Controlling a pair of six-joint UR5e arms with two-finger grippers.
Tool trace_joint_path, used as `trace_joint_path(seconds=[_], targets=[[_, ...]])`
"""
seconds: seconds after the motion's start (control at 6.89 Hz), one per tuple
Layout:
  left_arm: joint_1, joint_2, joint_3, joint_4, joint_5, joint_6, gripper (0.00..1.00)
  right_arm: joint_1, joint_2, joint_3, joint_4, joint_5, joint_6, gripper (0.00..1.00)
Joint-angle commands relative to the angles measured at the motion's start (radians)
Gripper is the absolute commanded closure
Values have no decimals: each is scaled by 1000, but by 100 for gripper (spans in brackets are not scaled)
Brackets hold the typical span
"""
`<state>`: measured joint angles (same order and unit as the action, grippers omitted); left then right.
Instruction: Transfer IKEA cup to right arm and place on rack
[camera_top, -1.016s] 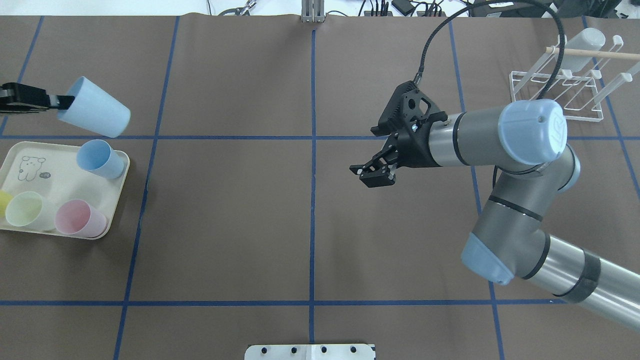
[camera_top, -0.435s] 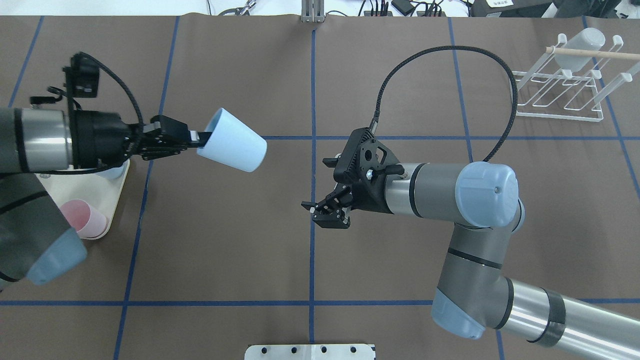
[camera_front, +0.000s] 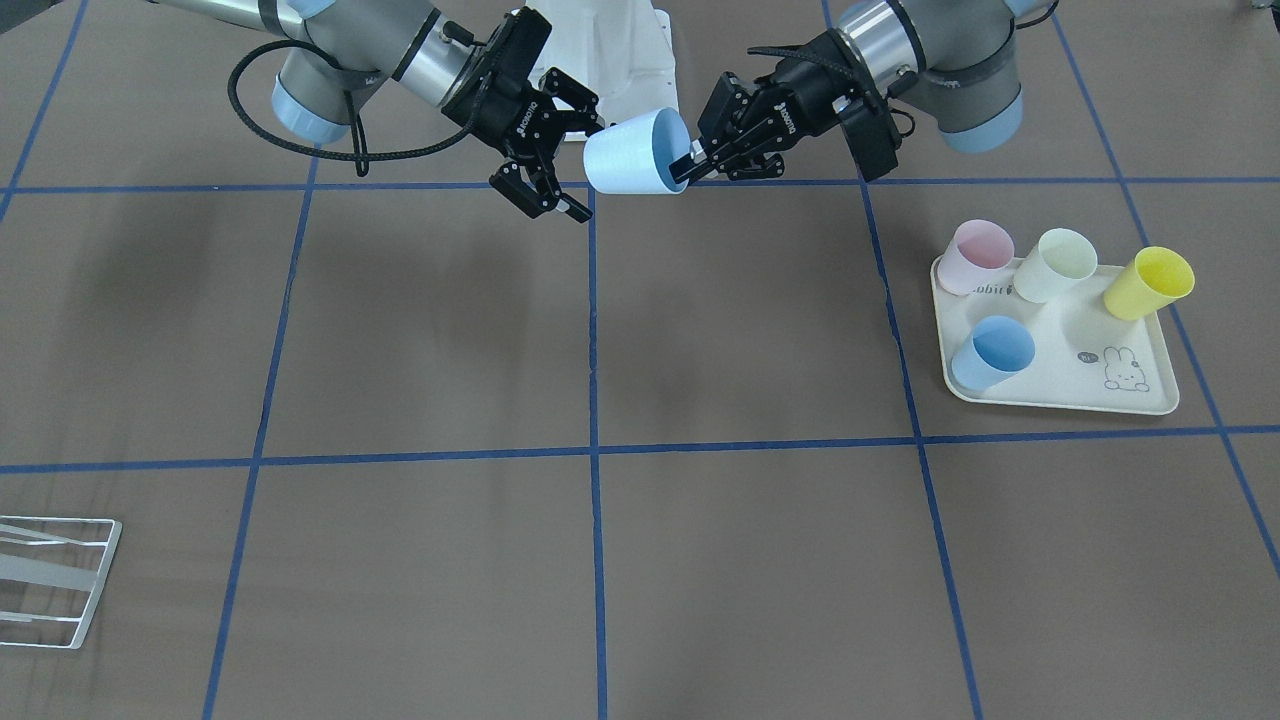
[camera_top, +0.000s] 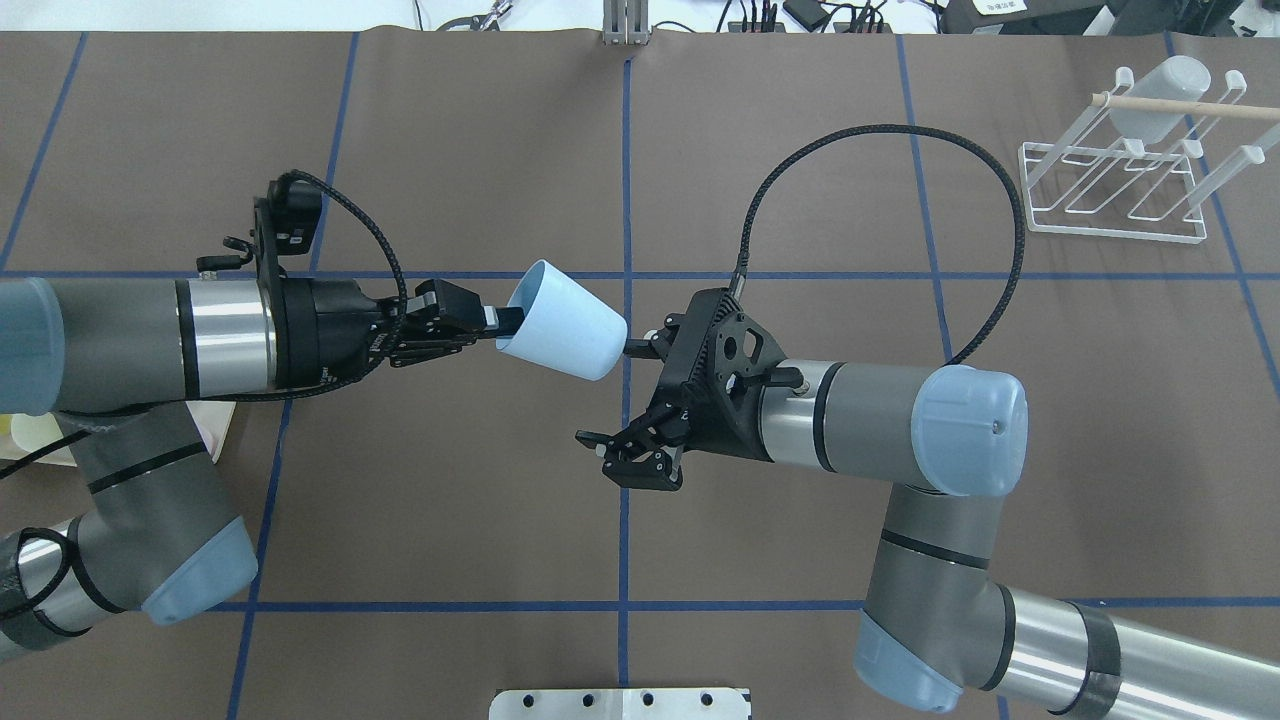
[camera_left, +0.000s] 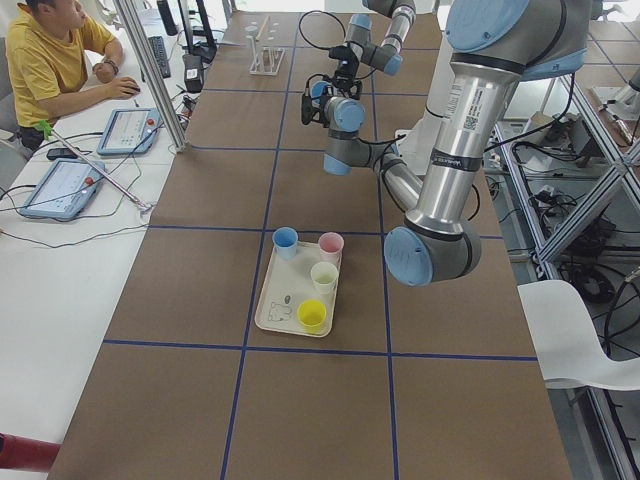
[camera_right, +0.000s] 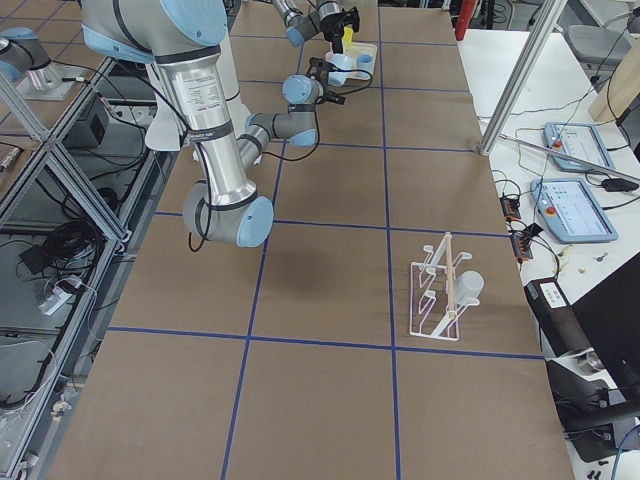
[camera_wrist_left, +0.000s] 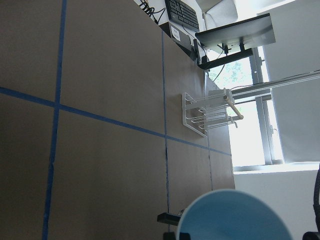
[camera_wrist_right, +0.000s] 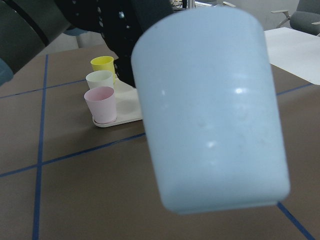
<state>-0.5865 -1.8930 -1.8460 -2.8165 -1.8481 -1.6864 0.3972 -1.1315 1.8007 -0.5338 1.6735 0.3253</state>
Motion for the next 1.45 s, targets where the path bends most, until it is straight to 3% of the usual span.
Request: trace_joint_path(seconds=[0.0,1.31], targets=[[17,-8,28,-1,16,0,100,-1,6,6,3,-1,0,1],[42,6,21,-11,13,-1,100,0,6,0,3,-23,-3,1]])
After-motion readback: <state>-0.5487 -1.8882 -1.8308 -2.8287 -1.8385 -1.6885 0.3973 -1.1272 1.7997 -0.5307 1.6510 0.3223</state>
